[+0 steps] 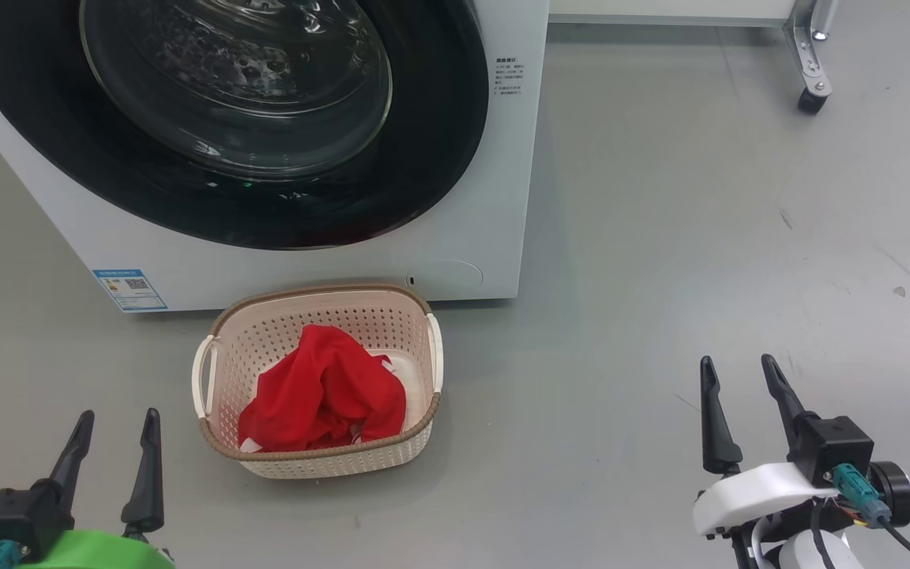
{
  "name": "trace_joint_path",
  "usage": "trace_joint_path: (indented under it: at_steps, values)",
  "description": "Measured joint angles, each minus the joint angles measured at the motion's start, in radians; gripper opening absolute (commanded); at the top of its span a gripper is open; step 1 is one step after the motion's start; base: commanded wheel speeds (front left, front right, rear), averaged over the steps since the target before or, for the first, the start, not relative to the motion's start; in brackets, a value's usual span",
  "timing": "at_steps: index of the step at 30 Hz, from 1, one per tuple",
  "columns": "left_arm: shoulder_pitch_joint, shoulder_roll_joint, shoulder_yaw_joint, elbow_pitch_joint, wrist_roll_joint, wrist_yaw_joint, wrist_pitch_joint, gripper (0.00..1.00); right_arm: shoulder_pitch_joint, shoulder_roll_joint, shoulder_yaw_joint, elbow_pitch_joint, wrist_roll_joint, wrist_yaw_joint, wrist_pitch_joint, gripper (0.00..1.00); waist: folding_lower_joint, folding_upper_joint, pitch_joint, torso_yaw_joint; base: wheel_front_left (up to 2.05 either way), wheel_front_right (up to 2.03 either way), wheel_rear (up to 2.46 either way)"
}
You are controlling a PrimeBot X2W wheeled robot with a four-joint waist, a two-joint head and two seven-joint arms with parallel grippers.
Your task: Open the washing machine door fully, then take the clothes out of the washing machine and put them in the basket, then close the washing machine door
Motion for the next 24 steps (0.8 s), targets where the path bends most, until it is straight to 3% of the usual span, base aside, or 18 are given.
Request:
trace_joint_path:
  at_steps: [5, 6, 12, 24]
  values:
    - [0.007, -0.005, -0.001, 0.0, 0.001, 0.0, 0.0, 1.0, 0.011, 0.0, -0.004, -0.002, 0.0, 0.0, 0.0, 1.0, 0.0, 0.0, -0.003, 0.002, 0.0, 0.0, 0.0]
    - [0.007, -0.006, -0.004, -0.001, 0.0, 0.0, 0.0, 0.0, 0.011, 0.0, -0.004, -0.005, 0.0, 0.0, 0.0, 0.0, 0.0, 0.0, -0.003, 0.003, 0.0, 0.0, 0.0]
    - [0.016, -0.045, -0.019, 0.052, -0.002, 0.0, 0.001, 0.0, 0.041, 0.011, 0.0, 0.045, 0.003, 0.002, 0.002, 0.0, 0.0, 0.0, -0.003, 0.003, 0.0, 0.0, 0.0]
    - [0.015, -0.05, -0.002, 0.062, -0.13, 0.0, 0.046, 0.0, 0.052, 0.012, 0.002, 0.024, 0.128, 0.024, 0.009, 0.0, 0.0, 0.0, -0.01, -0.004, 0.0, 0.0, 0.0]
